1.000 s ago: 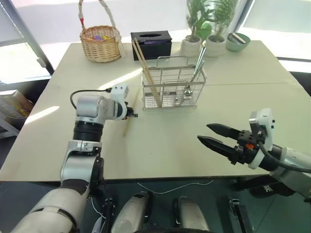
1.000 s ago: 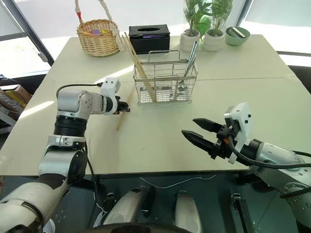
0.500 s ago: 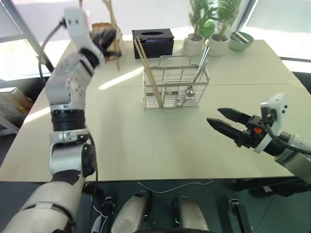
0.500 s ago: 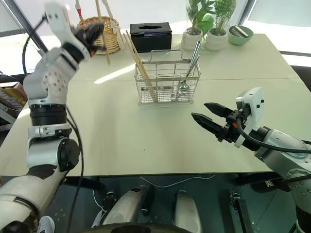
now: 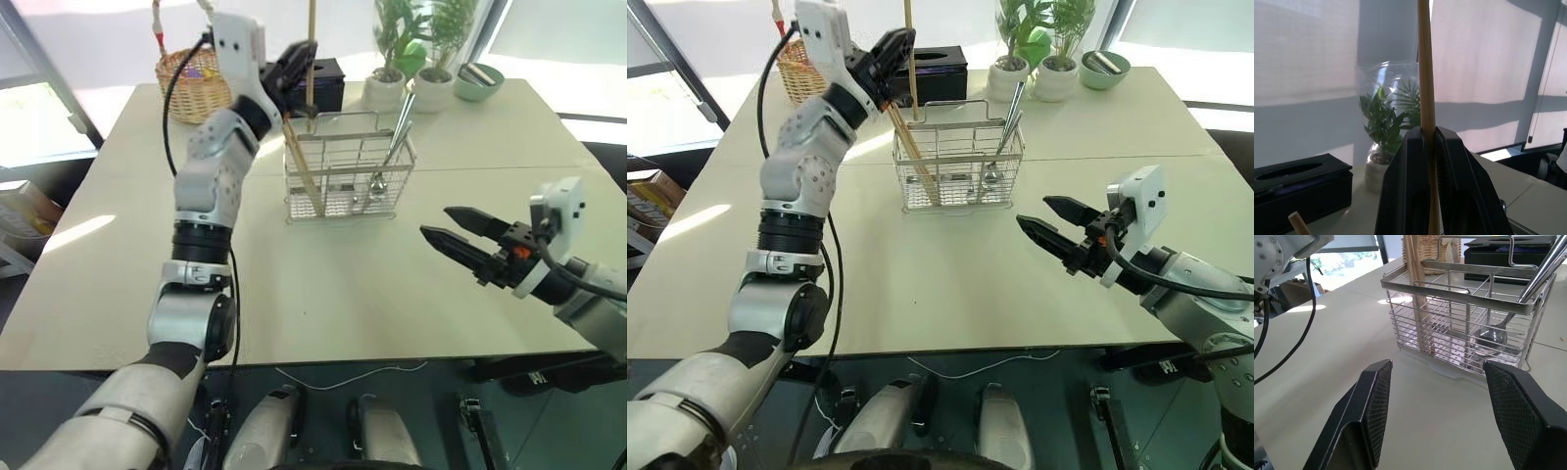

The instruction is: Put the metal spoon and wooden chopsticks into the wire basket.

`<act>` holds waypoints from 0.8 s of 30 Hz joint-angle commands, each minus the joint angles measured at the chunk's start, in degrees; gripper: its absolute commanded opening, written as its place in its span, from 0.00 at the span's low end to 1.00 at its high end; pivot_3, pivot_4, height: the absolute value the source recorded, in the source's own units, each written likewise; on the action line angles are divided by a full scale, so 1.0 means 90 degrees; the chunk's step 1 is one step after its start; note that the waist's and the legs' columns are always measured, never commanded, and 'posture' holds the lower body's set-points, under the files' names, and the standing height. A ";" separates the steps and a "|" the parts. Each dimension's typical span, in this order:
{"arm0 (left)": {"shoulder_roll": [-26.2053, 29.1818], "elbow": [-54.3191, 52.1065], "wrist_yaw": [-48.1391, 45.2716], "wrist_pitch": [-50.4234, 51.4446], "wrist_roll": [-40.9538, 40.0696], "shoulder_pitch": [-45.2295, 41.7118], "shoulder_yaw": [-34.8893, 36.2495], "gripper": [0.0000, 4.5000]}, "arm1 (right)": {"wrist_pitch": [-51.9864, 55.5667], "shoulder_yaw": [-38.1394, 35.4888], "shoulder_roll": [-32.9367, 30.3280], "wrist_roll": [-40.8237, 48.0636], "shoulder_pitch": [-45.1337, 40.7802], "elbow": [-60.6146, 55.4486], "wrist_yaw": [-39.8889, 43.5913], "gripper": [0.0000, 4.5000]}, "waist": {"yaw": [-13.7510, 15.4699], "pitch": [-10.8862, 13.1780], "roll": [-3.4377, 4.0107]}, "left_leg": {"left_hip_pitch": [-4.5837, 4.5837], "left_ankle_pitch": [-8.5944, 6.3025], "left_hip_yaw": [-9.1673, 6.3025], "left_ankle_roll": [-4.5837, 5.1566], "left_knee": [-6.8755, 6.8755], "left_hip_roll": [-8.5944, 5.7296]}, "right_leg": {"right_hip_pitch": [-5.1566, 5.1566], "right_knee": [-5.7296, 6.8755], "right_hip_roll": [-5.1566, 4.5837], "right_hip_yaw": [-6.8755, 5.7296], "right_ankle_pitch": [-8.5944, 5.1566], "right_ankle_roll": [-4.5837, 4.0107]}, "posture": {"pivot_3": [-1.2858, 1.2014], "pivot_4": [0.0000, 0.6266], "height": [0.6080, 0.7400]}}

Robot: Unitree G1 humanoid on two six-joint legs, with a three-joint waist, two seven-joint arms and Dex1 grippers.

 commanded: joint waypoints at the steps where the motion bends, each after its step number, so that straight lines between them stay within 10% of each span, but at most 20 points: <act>1: -0.0078 -0.0150 -0.0086 -0.0235 0.0081 0.0044 -0.0164 0.01 | -0.0090 -0.0282 0.0054 0.0106 0.0003 -0.0152 -0.0126 0.68 | 0.0008 0.0000 0.0000 | 0.0000 -0.0001 0.0000 -0.0001 0.0001 0.0000 | 0.0001 -0.0001 0.0000 0.0000 0.0000 0.0000 | 0.52 0.24 0.89; 7: -0.0146 -0.0145 -0.0144 -0.0211 0.0060 0.0098 -0.0222 0.01 | -0.0103 -0.0282 0.0096 0.0078 -0.0010 -0.0133 -0.0225 0.68 | -0.0009 0.0000 0.0000 | 0.0001 -0.0001 0.0000 -0.0001 0.0002 0.0000 | 0.0000 0.0002 0.0001 0.0000 0.0000 0.0000 | 0.52 0.24 0.89; 17: -0.0206 -0.0381 -0.0117 0.0038 -0.0051 0.0094 -0.0185 0.98 | -0.0112 -0.0290 0.0139 0.0026 -0.0079 -0.0015 -0.0291 0.68 | -0.0003 0.0000 0.0000 | 0.0000 0.0002 0.0000 0.0003 0.0004 0.0000 | 0.0001 0.0003 0.0001 0.0000 0.0000 0.0000 | 0.52 0.24 0.89; 24: 0.0240 -0.0912 -0.0110 0.0615 -0.0142 -0.0094 -0.0088 0.98 | -0.0142 -0.0182 0.0100 -0.0126 -0.0289 0.0152 -0.0227 0.68 | -0.0024 0.0000 0.0000 | 0.0000 0.0002 0.0000 0.0002 0.0005 0.0000 | -0.0002 0.0007 0.0002 0.0001 0.0000 0.0000 | 0.52 0.24 0.89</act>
